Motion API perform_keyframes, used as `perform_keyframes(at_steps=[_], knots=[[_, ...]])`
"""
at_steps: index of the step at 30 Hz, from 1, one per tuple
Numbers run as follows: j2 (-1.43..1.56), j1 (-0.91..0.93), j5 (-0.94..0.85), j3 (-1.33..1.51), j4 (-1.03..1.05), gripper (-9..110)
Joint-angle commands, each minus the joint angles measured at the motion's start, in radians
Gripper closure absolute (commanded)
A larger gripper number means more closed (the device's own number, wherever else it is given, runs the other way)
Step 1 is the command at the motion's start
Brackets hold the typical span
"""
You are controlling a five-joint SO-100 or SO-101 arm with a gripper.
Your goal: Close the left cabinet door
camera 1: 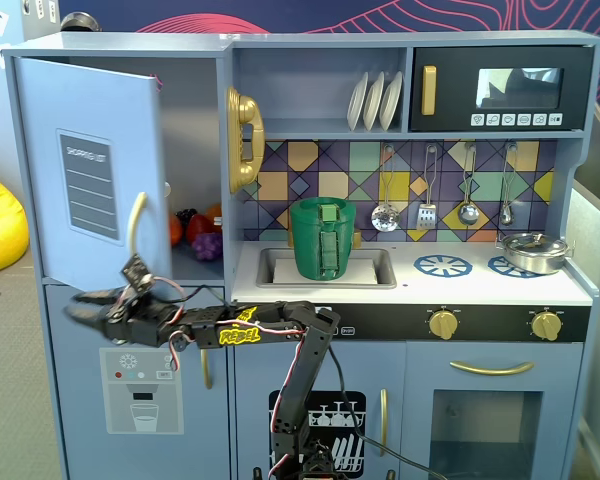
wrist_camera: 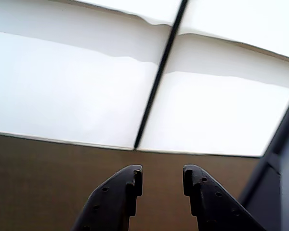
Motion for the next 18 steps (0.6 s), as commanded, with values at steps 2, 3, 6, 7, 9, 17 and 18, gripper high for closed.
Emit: perform_keyframes(at_steps=[2, 3, 6, 7, 9, 17, 18], knots=[[0.061, 0.187, 0.058, -0.011, -0.075, 102], [0.058, 0.216, 0.067, -0.015, -0.077, 102], [0.035, 0.301, 0.097, -0.032, -0.100, 102], [0.023, 0.327, 0.106, -0.037, -0.115, 102], [-0.006, 0.370, 0.126, -0.046, -0.147, 102], [-0.014, 0.425, 0.153, -0.035, -0.153, 102], [0.015, 0.420, 0.156, -0.015, -0.130, 102]])
